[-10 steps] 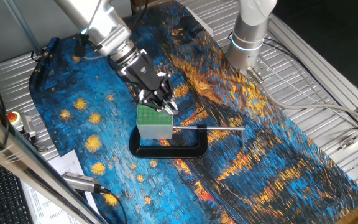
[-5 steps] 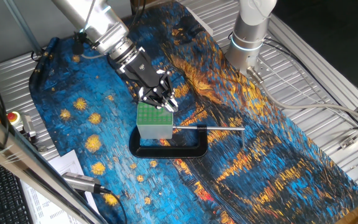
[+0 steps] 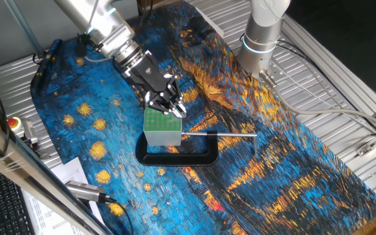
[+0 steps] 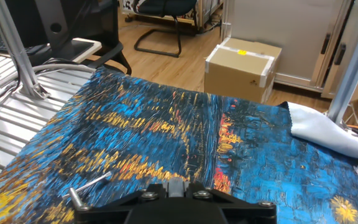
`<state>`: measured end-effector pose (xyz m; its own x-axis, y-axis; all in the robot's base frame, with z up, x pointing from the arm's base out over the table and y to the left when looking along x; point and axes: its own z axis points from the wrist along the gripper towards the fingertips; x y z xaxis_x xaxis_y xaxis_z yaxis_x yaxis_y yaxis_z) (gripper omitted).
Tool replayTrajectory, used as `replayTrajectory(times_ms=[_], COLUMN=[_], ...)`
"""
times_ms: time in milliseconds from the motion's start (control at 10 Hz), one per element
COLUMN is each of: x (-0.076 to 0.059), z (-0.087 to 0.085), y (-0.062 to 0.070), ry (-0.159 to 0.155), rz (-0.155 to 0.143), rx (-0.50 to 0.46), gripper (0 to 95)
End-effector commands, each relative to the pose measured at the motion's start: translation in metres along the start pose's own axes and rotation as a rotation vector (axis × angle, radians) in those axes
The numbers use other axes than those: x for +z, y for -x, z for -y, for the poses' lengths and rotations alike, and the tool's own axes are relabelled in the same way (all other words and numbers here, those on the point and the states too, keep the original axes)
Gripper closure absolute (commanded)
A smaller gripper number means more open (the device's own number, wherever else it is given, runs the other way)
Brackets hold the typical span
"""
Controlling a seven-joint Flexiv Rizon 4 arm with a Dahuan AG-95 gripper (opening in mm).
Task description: Insert a large pipette tip into the holder for large pipette tips
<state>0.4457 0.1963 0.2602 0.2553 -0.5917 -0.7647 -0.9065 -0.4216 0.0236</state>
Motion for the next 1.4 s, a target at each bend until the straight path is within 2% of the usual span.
replayTrajectory(times_ms=[100,500,600,1100,1400], x=[-0.001,-0.001,-0.002,-0.005,-0.008], z=[0.001,0.008,0.009,0.009,0.007], y=[0.0,-0.005,-0.006,-0.011,-0.018], ry=[-0.001,0.0,0.002,0.006,0.004], rz=[0.009,0.013,0.004,0.01,0.025], rx=[0.003,-0.007,-0.011,-0.032,-0.042], gripper=[95.0,95.0,95.0,95.0,95.0])
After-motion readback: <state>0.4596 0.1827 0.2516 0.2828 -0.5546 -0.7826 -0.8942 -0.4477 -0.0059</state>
